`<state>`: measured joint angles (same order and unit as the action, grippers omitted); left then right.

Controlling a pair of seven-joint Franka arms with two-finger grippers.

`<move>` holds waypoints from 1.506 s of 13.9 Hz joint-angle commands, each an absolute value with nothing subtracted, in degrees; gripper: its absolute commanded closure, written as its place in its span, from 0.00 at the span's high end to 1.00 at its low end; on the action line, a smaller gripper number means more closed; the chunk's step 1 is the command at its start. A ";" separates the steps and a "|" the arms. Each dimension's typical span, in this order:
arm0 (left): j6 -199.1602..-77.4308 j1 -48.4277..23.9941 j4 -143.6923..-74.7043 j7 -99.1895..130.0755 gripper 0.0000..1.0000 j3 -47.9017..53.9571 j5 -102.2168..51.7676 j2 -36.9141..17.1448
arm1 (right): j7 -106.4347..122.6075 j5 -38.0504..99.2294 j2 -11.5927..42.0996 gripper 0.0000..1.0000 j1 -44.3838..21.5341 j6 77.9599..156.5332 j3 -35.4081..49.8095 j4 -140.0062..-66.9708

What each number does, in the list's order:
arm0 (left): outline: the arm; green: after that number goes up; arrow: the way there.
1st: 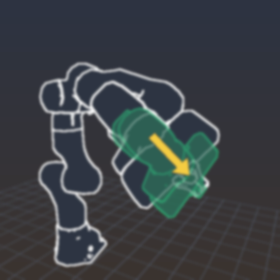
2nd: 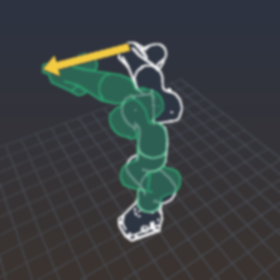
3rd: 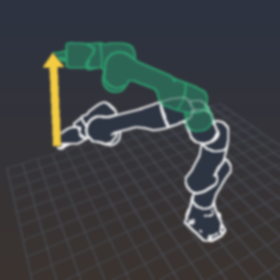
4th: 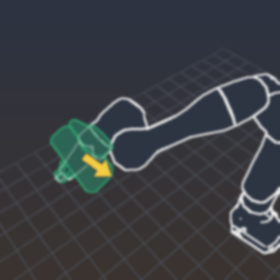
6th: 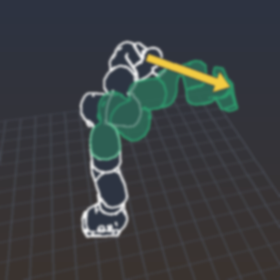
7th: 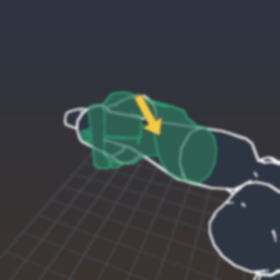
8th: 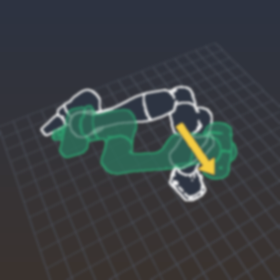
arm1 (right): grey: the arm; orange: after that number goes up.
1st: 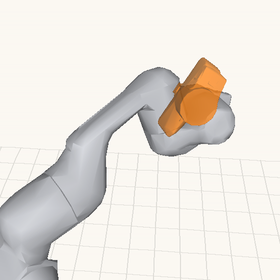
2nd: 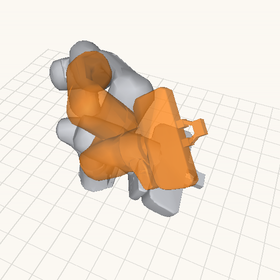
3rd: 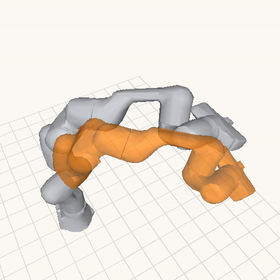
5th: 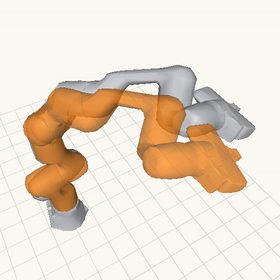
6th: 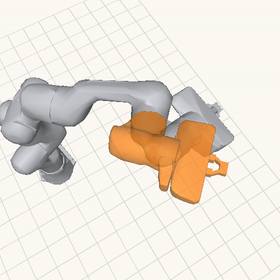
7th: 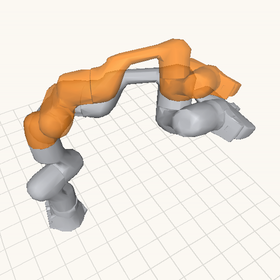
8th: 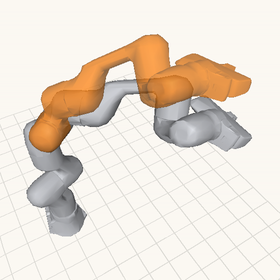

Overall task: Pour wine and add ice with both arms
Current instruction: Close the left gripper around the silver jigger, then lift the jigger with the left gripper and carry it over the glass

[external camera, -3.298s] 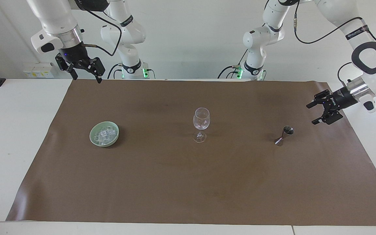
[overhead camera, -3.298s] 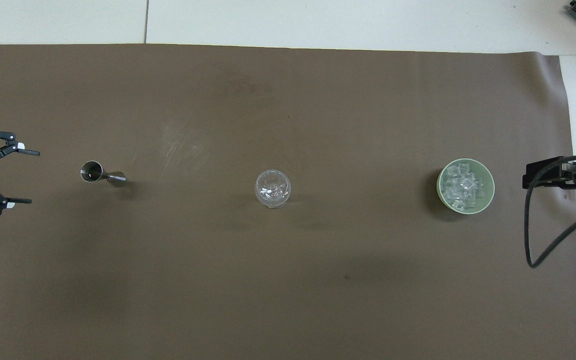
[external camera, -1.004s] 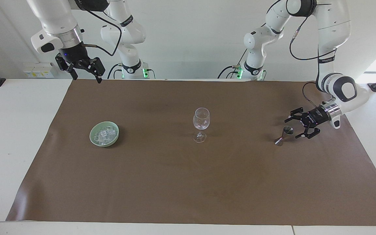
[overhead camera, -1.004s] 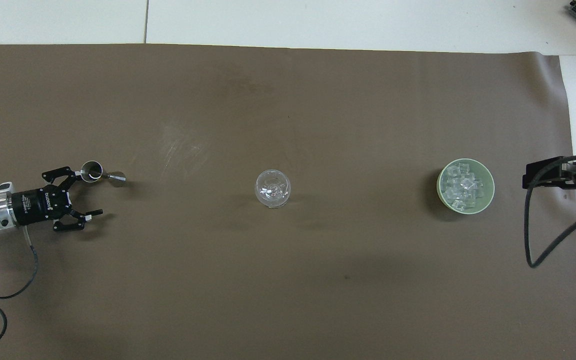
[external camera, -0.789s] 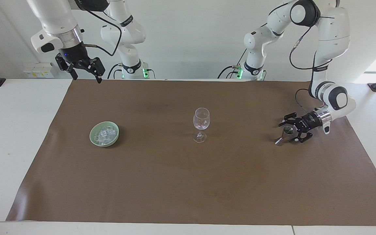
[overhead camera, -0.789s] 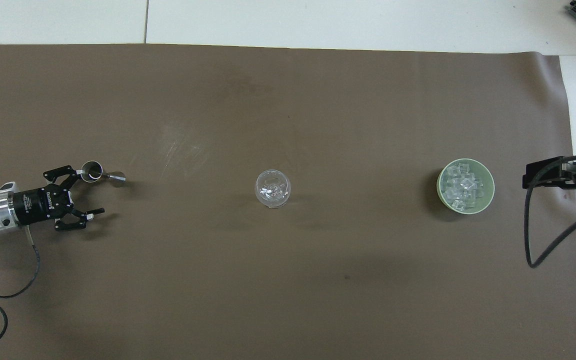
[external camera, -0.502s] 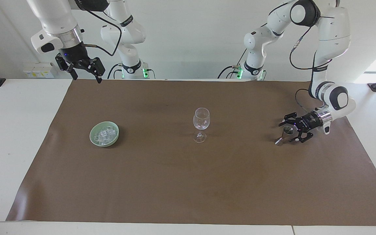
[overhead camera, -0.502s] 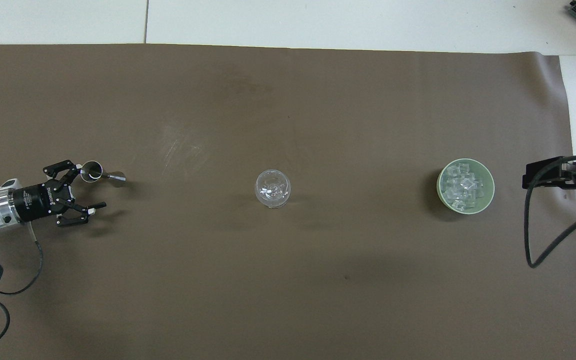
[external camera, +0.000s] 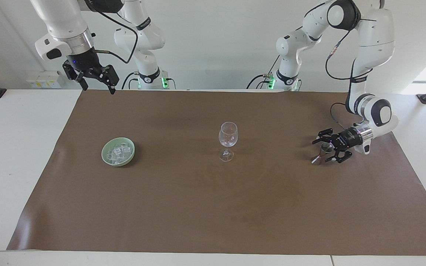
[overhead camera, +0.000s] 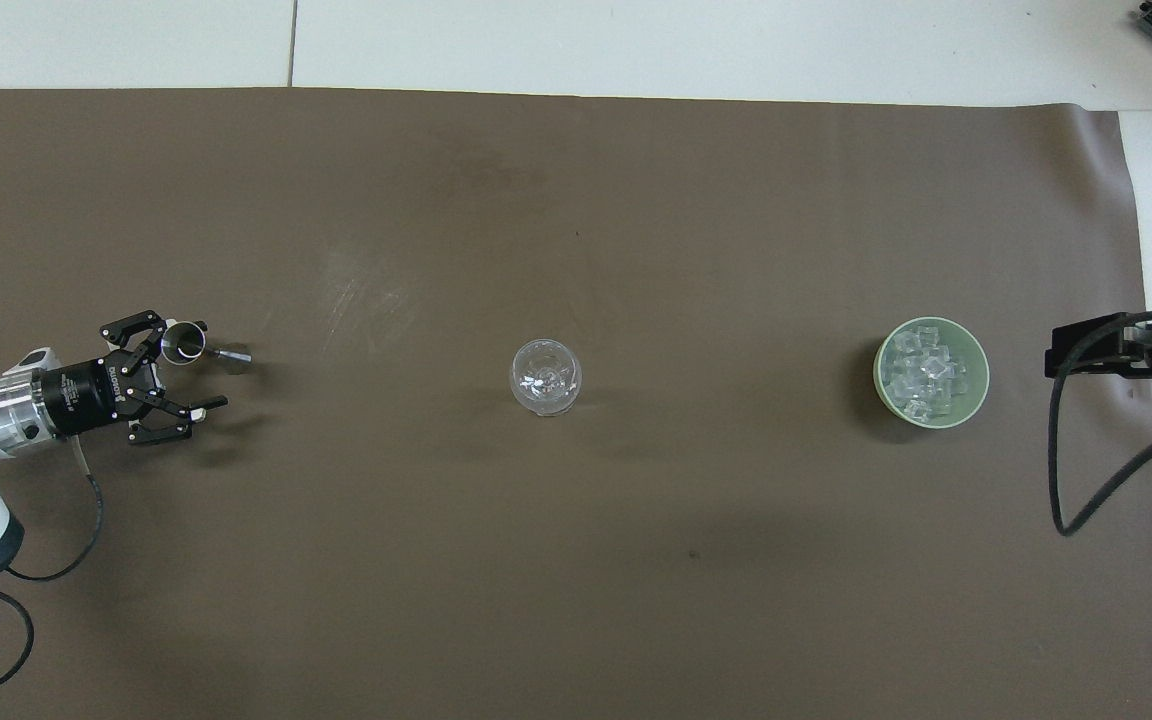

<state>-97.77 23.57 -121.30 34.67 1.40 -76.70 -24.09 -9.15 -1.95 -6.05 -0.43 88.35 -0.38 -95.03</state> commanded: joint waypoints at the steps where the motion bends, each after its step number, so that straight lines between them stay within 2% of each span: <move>1: -97.47 23.03 -121.29 33.84 0.83 0.62 -78.05 -24.26 | -7.38 -0.97 -7.38 1.00 -0.35 88.24 -0.53 -96.42; 2: -97.56 23.11 -121.38 33.84 0.29 0.62 -78.05 -24.26 | -7.38 -0.97 -7.38 1.00 -0.35 88.24 -0.53 -96.42; 3: -97.47 23.46 -121.29 33.92 0.00 0.62 -78.05 -24.26 | -7.38 -0.97 -7.38 1.00 -0.35 88.24 -0.53 -96.42; 14: -95.36 23.29 -118.48 39.99 0.00 1.05 -80.06 -23.56 | -7.38 -0.97 -7.38 1.00 -0.35 88.24 -0.53 -96.42; 19: -96.06 17.77 -115.50 45.16 0.00 1.41 -81.21 -20.23 | -7.38 -0.97 -7.38 1.00 -0.35 88.24 -0.53 -96.42; 21: -95.19 15.74 -112.25 48.50 0.00 1.58 -81.12 -19.43 | -7.38 -0.97 -7.38 1.00 -0.35 88.24 -0.53 -96.42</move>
